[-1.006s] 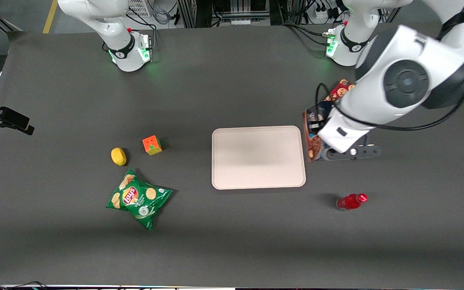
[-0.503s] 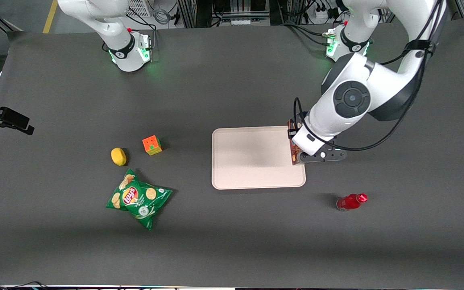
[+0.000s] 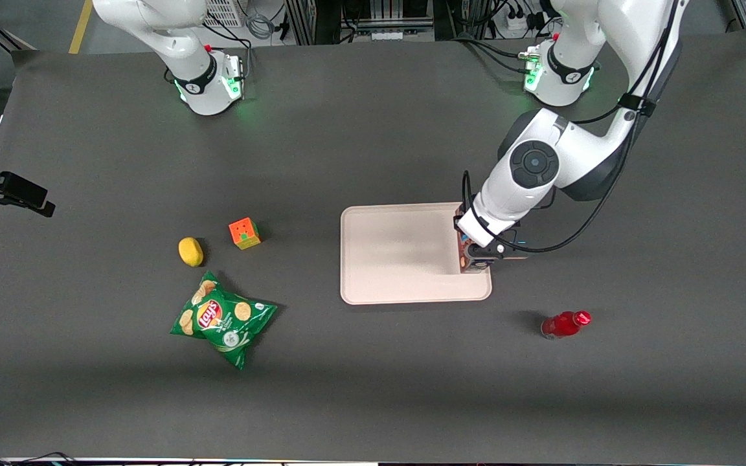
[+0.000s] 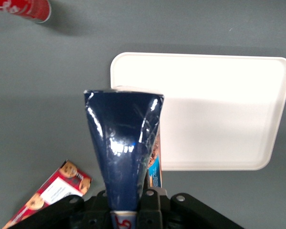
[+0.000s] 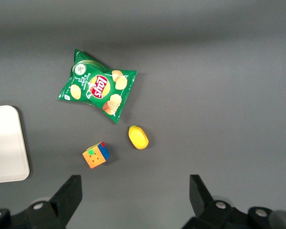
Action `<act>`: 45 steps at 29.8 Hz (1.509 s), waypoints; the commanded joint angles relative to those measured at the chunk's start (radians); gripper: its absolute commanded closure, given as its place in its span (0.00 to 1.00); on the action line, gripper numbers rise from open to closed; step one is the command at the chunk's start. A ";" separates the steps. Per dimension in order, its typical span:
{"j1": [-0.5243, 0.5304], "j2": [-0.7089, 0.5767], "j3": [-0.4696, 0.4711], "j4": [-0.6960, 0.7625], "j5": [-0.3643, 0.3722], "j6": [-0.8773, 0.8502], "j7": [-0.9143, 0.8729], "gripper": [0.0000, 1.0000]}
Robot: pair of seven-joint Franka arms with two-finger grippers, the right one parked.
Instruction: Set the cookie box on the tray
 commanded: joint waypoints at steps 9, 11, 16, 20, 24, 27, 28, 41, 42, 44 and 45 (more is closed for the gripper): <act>-0.007 0.054 -0.004 -0.027 0.135 0.065 -0.183 1.00; -0.007 0.060 -0.004 -0.031 0.135 0.084 -0.183 1.00; -0.009 0.071 -0.002 -0.031 0.135 0.104 -0.185 1.00; -0.009 0.072 -0.002 -0.031 0.153 0.102 -0.183 1.00; -0.009 0.077 -0.002 -0.033 0.171 0.104 -0.183 0.75; -0.009 0.078 -0.002 -0.034 0.171 0.105 -0.183 0.27; -0.007 0.078 -0.004 -0.033 0.171 0.105 -0.183 0.20; -0.009 0.078 -0.004 -0.033 0.173 0.104 -0.183 0.00; -0.009 0.078 -0.004 -0.033 0.173 0.104 -0.183 0.00; -0.007 0.078 -0.004 -0.033 0.173 0.104 -0.182 0.00; -0.007 0.078 -0.004 -0.033 0.173 0.104 -0.182 0.00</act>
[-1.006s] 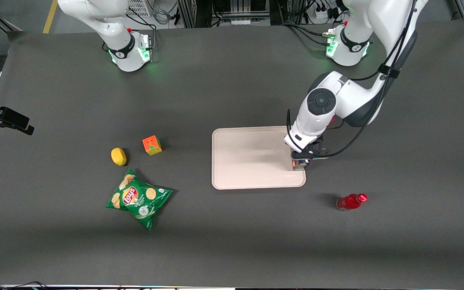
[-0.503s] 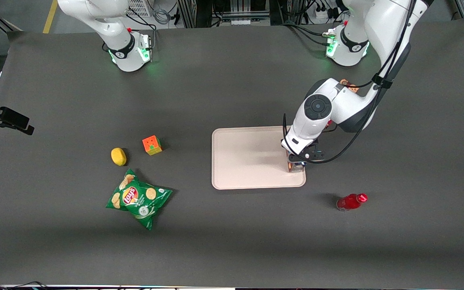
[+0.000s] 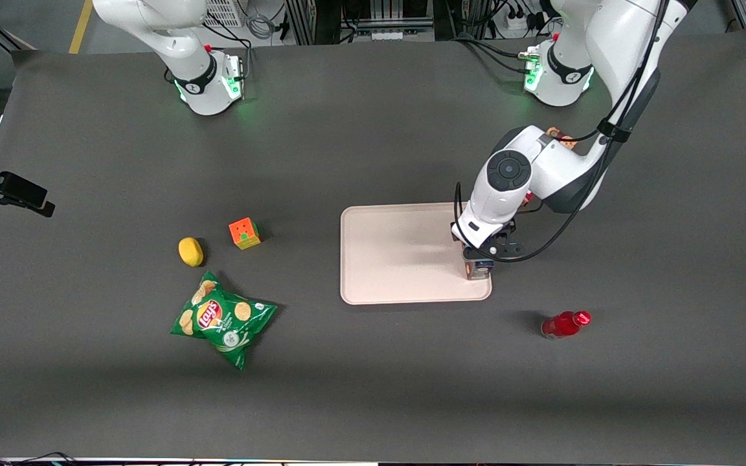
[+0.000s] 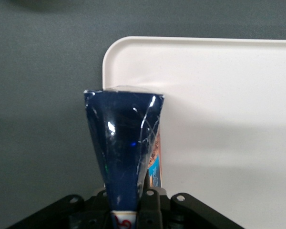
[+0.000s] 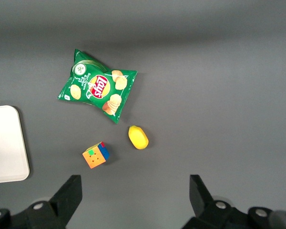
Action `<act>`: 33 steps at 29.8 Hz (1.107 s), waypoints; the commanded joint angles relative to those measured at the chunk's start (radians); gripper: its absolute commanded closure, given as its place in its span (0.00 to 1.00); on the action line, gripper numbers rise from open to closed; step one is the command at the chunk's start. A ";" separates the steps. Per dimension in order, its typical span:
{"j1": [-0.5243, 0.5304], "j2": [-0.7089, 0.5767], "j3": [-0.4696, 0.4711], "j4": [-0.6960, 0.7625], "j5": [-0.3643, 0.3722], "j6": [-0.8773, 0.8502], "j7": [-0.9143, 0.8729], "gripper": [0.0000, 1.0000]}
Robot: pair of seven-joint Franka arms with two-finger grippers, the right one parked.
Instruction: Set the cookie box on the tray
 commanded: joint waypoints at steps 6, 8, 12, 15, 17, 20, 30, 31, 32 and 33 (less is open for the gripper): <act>-0.003 -0.022 0.000 -0.003 0.022 -0.002 -0.012 0.00; -0.001 -0.044 0.000 0.002 0.020 -0.007 -0.010 0.00; -0.003 -0.102 -0.006 0.031 0.019 -0.081 0.000 0.00; -0.001 -0.126 -0.022 0.101 -0.004 -0.209 0.084 0.00; -0.003 -0.146 -0.025 0.167 -0.055 -0.321 0.155 0.00; -0.001 -0.174 -0.019 0.293 -0.168 -0.477 0.241 0.00; 0.005 -0.189 0.076 0.647 -0.231 -0.830 0.492 0.00; 0.005 -0.191 0.101 0.669 -0.234 -0.852 0.535 0.00; 0.005 -0.191 0.125 0.687 -0.236 -0.867 0.577 0.00; 0.005 -0.191 0.147 0.699 -0.237 -0.879 0.614 0.00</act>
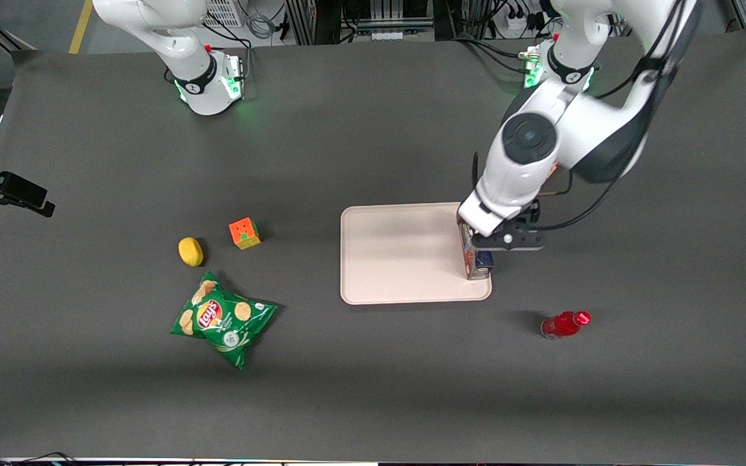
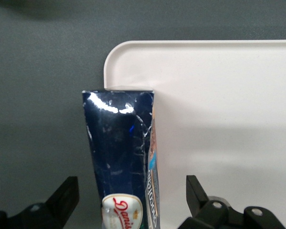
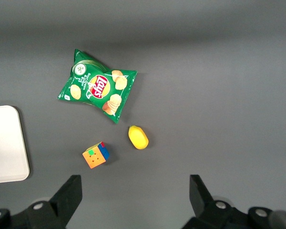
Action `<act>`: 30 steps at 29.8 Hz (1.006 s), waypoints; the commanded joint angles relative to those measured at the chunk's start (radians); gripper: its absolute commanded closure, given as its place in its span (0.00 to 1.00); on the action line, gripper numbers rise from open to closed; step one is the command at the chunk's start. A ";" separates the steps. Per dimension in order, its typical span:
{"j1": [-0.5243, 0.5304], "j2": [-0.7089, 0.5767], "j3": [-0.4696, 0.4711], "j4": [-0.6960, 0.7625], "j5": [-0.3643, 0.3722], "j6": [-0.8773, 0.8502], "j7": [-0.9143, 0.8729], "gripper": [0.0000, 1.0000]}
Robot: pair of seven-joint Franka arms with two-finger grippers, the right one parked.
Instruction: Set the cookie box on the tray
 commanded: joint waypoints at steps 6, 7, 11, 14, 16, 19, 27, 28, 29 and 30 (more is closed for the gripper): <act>-0.003 -0.013 0.234 0.141 -0.044 -0.117 0.326 0.00; -0.003 -0.023 0.253 0.136 -0.050 -0.125 0.327 0.00; -0.003 -0.037 0.288 0.124 -0.055 -0.146 0.311 0.00; -0.003 -0.060 0.316 0.069 -0.055 -0.117 0.298 0.00; -0.001 -0.091 0.336 0.000 -0.064 -0.050 0.292 0.00; -0.003 -0.172 0.362 -0.140 -0.080 0.048 0.294 0.00; -0.003 -0.241 0.369 -0.261 -0.086 0.123 0.292 0.00; -0.003 -0.241 0.369 -0.266 -0.084 0.124 0.292 0.00; -0.001 -0.241 0.369 -0.270 -0.084 0.128 0.294 0.00; -0.003 -0.241 0.371 -0.272 -0.084 0.133 0.294 0.00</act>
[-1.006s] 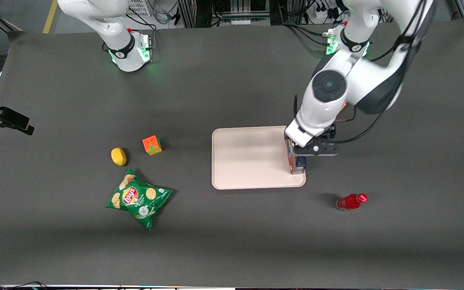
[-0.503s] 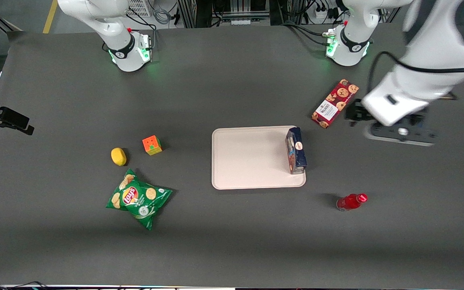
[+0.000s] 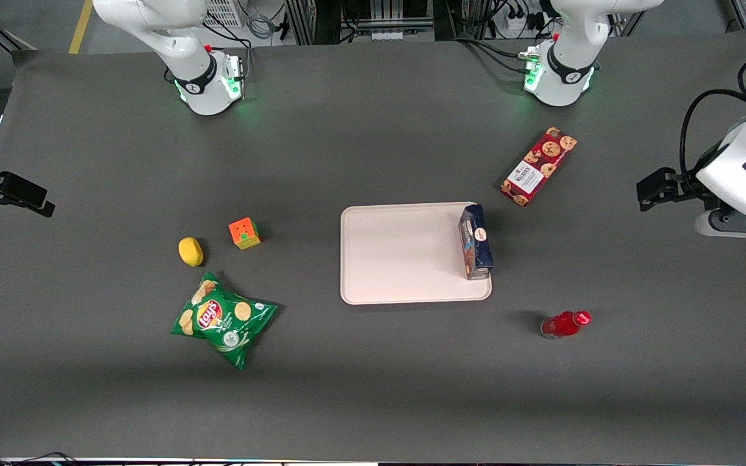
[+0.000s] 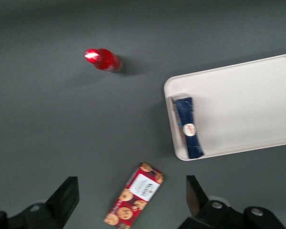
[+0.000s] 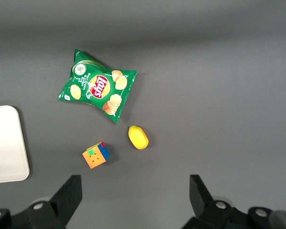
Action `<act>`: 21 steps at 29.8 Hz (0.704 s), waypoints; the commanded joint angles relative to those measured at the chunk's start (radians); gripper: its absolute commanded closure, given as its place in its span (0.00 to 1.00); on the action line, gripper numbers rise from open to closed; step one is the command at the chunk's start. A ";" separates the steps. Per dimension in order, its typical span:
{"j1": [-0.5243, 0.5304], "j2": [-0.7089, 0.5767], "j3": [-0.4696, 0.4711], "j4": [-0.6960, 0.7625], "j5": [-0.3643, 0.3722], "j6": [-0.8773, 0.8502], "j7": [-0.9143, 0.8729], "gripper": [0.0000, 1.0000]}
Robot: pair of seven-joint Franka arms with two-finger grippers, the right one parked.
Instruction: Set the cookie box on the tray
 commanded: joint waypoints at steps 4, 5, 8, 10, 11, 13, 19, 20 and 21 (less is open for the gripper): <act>-0.026 -0.052 0.020 -0.076 -0.011 0.048 -0.010 0.00; -0.032 -0.050 0.020 -0.075 -0.011 0.051 -0.010 0.00; -0.060 -0.047 0.020 -0.073 -0.011 0.055 -0.015 0.00; -0.066 -0.044 0.020 -0.071 -0.013 0.057 -0.015 0.00; -0.068 -0.043 0.020 -0.073 -0.013 0.060 -0.015 0.00; -0.071 -0.043 0.018 -0.071 -0.013 0.065 -0.016 0.00; -0.074 -0.041 0.018 -0.073 -0.013 0.066 -0.016 0.00; -0.074 -0.041 0.018 -0.073 -0.013 0.065 -0.016 0.00; -0.074 -0.039 0.020 -0.071 -0.018 0.065 -0.018 0.00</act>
